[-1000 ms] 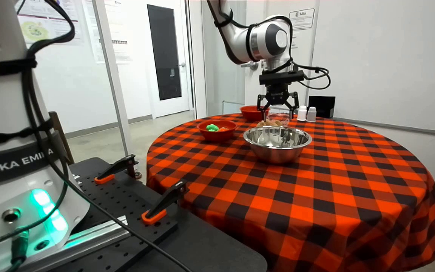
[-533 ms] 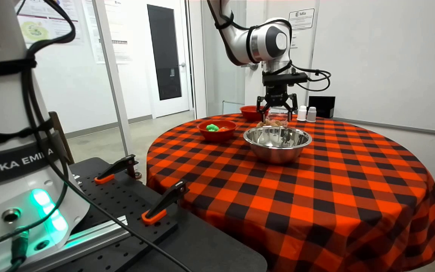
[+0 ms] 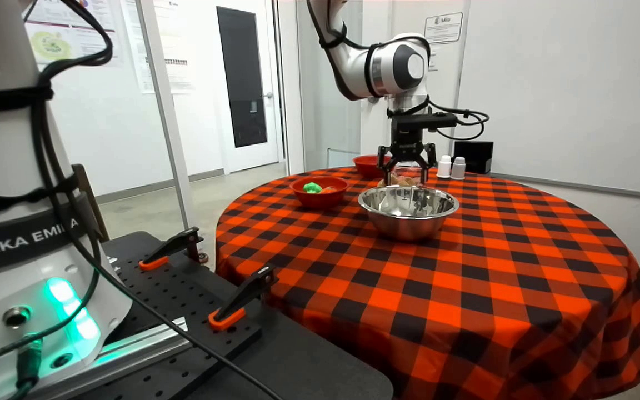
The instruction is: Pick up an egg and the toys from the orange bowl and put them in the silver dish.
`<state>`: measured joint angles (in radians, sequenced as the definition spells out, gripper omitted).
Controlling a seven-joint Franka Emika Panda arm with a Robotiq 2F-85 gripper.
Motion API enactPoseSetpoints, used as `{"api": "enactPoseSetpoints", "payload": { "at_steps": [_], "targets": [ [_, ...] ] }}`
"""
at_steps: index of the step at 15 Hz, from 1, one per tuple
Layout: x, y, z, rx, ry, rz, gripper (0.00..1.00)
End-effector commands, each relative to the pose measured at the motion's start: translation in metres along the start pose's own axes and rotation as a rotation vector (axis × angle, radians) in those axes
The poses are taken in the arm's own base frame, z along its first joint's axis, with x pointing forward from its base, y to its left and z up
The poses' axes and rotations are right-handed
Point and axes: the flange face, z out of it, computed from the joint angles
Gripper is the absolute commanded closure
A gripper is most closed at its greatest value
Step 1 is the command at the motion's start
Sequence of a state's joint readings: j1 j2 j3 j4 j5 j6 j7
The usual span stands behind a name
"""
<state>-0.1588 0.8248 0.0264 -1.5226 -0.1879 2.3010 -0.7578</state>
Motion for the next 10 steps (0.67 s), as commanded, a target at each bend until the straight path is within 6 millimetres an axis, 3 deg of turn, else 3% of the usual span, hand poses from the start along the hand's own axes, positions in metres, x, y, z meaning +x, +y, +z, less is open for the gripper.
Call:
{"api": "enactPoseSetpoints", "payload": {
  "at_steps": [1,8,10],
  "targets": [
    [0.0015,0.0091,0.0028,0.018,-0.013,-0.065,0.05],
    [-0.0013,0.0083,0.0074,0.047,-0.022,-0.127,0.26],
    [-0.0025,0.0066,0.0088,0.057,-0.025,-0.141,0.21]
  ]
}}
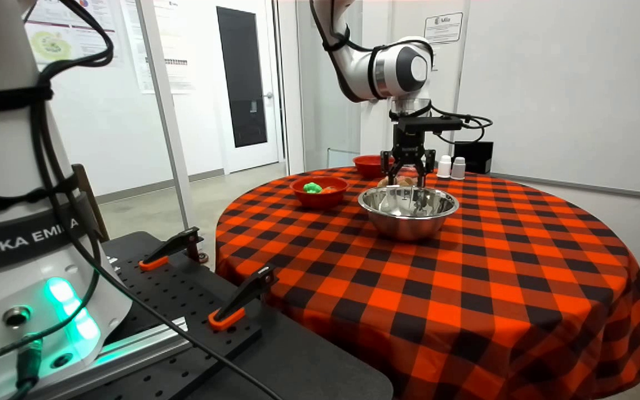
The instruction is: Pick up an egg and the toys from the orange bowl and put them in the silver dish.
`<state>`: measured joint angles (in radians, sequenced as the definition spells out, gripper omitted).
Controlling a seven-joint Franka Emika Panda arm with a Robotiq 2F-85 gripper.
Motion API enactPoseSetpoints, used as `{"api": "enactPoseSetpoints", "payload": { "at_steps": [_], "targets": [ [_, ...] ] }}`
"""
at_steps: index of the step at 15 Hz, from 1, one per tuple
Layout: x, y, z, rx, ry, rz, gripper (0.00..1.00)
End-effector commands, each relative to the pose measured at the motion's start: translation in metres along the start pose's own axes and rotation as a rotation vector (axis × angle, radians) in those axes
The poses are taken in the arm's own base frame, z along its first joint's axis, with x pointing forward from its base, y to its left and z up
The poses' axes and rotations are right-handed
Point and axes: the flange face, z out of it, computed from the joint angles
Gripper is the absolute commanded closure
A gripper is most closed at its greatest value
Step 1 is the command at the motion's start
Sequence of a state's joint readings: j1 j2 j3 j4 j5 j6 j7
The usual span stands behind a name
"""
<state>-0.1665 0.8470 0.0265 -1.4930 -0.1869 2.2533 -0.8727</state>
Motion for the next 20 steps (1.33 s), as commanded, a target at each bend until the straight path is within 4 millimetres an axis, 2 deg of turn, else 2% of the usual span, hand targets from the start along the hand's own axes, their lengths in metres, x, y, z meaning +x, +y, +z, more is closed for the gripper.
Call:
{"api": "enactPoseSetpoints", "payload": {
  "at_steps": [1,4,9,11,12,16,17,20],
  "targets": [
    [0.001,0.002,0.002,0.028,0.001,-0.045,0.17],
    [0.003,-0.002,0.004,0.041,0.002,-0.068,0.01],
    [0.008,-0.007,0.007,0.058,0.007,-0.091,0.00],
    [0.010,-0.009,0.009,0.062,0.008,-0.096,0.16],
    [0.011,-0.009,0.009,0.062,0.009,-0.098,0.33],
    [0.012,-0.008,0.007,0.059,0.013,-0.096,0.66],
    [0.012,-0.007,0.006,0.057,0.013,-0.094,0.72],
    [0.011,-0.003,-0.002,0.048,0.023,-0.082,0.78]
  ]
}}
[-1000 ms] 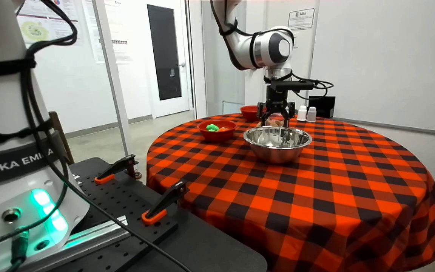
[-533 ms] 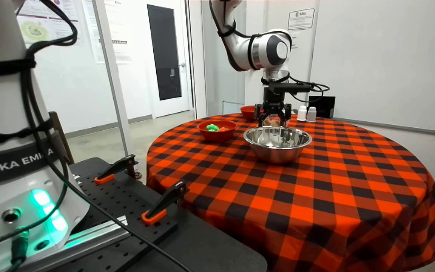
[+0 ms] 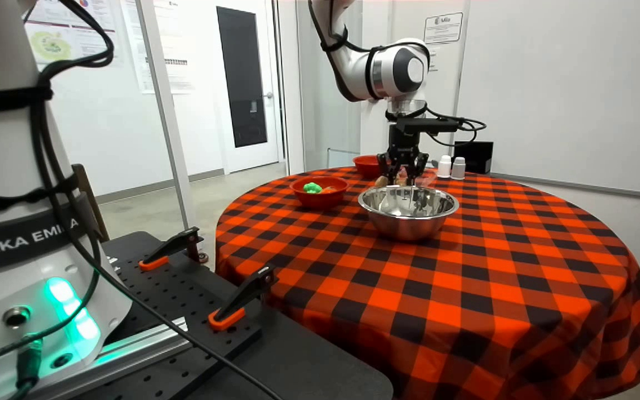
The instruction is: Pick up an egg and the toys from the orange bowl and put them in the silver dish.
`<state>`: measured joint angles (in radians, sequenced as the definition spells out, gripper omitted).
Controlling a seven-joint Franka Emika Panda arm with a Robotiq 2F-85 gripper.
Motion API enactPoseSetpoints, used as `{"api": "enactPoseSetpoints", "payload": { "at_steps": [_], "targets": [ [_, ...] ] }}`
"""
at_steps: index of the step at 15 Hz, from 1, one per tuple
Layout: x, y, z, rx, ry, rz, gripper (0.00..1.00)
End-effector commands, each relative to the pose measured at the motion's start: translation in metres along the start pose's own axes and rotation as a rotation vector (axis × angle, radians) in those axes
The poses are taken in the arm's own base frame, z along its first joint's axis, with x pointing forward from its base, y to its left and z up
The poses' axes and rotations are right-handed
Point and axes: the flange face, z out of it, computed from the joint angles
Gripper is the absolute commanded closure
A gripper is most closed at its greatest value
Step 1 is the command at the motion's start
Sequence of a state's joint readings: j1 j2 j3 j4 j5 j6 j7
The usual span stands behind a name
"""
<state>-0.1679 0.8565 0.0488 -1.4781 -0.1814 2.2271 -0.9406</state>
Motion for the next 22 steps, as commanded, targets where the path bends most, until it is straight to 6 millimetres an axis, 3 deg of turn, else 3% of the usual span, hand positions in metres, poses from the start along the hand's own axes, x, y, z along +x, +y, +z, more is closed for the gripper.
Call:
{"api": "enactPoseSetpoints", "payload": {
  "at_steps": [1,9,15,22],
  "targets": [
    [0.000,0.004,-0.005,0.021,0.023,0.000,0.78],
    [-0.012,0.011,-0.028,0.012,0.076,0.040,0.78],
    [-0.023,0.010,-0.063,0.006,0.132,0.081,0.78],
    [-0.053,-0.003,-0.090,-0.017,0.130,0.165,0.78]
  ]
}}
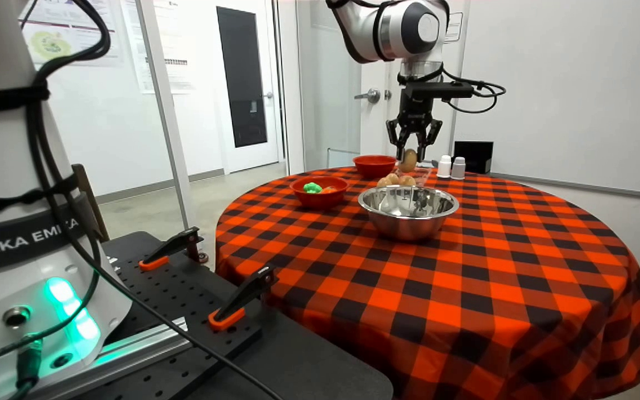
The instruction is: Pick up an egg and the toys from the orange bowl and put them in the silver dish.
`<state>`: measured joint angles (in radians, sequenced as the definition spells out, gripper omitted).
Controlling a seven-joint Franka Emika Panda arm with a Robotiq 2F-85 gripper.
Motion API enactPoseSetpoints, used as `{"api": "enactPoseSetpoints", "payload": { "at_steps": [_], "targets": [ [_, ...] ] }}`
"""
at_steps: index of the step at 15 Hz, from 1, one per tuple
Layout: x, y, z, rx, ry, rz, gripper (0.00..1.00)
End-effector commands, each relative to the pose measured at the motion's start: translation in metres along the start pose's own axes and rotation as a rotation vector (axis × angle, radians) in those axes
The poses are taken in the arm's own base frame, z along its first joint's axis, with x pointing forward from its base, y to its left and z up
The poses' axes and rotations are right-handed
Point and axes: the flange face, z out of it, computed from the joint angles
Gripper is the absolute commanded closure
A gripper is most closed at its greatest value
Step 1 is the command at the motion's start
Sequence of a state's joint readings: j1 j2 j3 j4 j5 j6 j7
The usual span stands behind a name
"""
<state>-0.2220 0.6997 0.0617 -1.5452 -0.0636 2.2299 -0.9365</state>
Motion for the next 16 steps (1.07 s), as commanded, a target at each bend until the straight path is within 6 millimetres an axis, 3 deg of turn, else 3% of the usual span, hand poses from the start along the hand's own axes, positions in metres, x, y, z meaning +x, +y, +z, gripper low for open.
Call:
{"api": "enactPoseSetpoints", "payload": {
  "at_steps": [1,4,9,12,16],
  "targets": [
    [-0.025,-0.013,-0.020,-0.003,0.001,0.070,0.78],
    [-0.047,-0.024,-0.040,-0.024,-0.007,0.175,0.78],
    [-0.102,-0.040,-0.074,-0.072,-0.003,0.341,0.78],
    [-0.134,-0.053,-0.067,-0.115,0.014,0.475,0.78],
    [-0.141,-0.073,-0.034,-0.115,0.019,0.613,0.78]
  ]
}}
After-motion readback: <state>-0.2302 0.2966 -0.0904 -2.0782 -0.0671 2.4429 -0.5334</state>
